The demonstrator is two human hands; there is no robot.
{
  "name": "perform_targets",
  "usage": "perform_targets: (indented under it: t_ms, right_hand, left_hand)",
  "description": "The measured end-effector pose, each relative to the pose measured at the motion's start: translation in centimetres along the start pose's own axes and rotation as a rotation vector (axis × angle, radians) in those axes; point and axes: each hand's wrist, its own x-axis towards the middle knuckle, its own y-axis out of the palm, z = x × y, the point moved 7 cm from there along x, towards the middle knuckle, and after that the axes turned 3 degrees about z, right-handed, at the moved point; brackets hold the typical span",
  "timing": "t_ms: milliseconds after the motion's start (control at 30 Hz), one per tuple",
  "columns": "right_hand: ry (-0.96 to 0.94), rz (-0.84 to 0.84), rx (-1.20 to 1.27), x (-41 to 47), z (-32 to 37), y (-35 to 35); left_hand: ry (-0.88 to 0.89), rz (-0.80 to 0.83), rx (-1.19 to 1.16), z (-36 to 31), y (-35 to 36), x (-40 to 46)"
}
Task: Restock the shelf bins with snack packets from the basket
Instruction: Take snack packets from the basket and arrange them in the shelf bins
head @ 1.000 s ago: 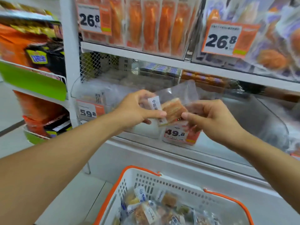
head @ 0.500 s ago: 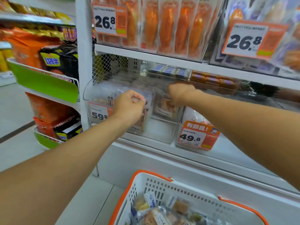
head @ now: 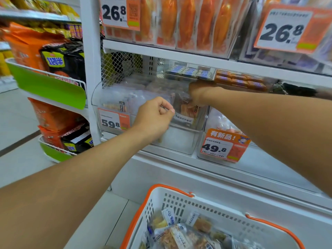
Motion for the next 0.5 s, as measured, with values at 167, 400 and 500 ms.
perform_targets:
  t_ms: [167,400,500]
  right_hand:
    - [-0.013,-0.032,-0.020,0.2,0.2,-0.1]
    - [0.014,-0.147,0.088,-1.4,-0.3,-1.9]
    - [-0.010,-0.179,0.101,-4.4,0.2,-3.2]
  left_hand:
    - [0.022,0.008,0.044,0.3,0.8,0.3]
    - [0.056,0.049,0.162,-0.3,1.2,0.2]
    - [0.063,0.135,0.225,-0.7,2.0,0.1]
